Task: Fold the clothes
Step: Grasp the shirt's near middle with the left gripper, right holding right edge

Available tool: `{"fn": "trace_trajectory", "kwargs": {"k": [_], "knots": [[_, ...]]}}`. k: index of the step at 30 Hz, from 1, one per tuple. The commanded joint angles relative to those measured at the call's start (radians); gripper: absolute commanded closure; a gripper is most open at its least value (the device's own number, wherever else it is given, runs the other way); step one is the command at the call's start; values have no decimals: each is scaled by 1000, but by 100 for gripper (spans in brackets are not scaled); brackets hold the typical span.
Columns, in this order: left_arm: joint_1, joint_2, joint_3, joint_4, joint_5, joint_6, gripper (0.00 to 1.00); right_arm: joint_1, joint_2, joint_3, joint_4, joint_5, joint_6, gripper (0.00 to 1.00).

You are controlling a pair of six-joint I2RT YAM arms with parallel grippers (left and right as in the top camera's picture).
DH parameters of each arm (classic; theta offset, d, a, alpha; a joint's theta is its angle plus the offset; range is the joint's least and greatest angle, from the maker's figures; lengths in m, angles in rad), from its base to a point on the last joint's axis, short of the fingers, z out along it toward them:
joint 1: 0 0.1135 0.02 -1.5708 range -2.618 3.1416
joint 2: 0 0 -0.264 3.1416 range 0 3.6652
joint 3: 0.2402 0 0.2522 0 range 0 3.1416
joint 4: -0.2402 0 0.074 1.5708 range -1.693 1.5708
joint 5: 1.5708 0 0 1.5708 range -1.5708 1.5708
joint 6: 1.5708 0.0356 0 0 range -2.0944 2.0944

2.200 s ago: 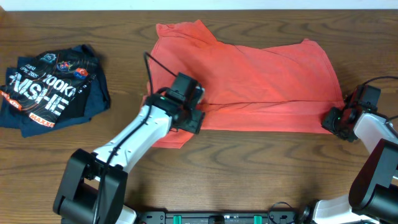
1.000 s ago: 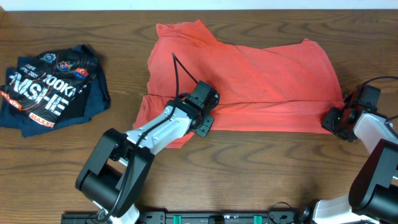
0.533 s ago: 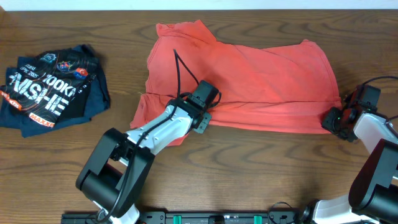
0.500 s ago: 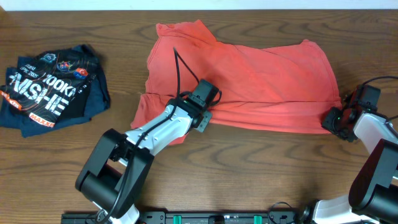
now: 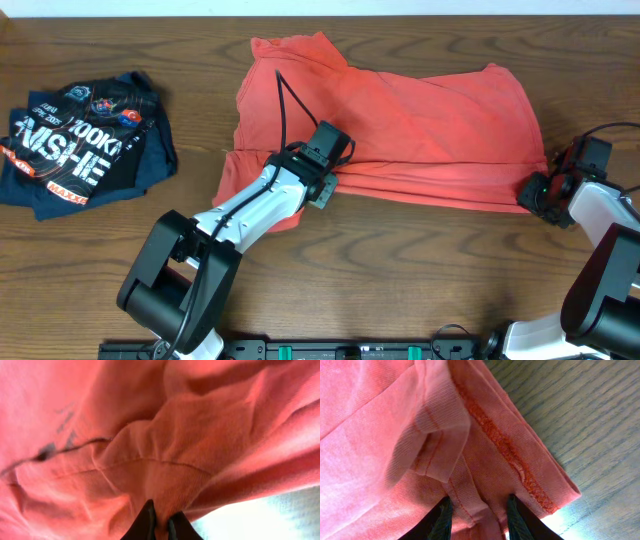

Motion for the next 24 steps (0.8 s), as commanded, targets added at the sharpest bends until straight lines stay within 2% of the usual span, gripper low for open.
{"fn": "trace_trajectory", "kwargs": {"k": [1, 5, 7, 11, 17, 20, 23, 24], "knots": [[11, -22, 11, -55, 28, -16, 91, 5, 18, -29, -2, -6, -4, 65], [11, -21, 6, -89, 136, -16, 91, 5, 18, -29, -5, -6, -3, 65], [11, -21, 6, -93, 135, -19, 90, 5, 18, -29, -5, -6, -3, 65], [11, -21, 6, -101, 135, -19, 79, 5, 18, -29, -5, -6, -3, 65], [11, -21, 6, -125, 135, -18, 79, 5, 18, -29, -5, -6, -3, 65], [11, -21, 6, -121, 134, -18, 80, 5, 18, -29, -5, -6, -3, 65], [11, -21, 6, -101, 131, -18, 94, 5, 18, -29, -5, -6, -4, 65], [11, -21, 6, -89, 131, -17, 94, 5, 18, -29, -5, -6, -3, 65]]}}
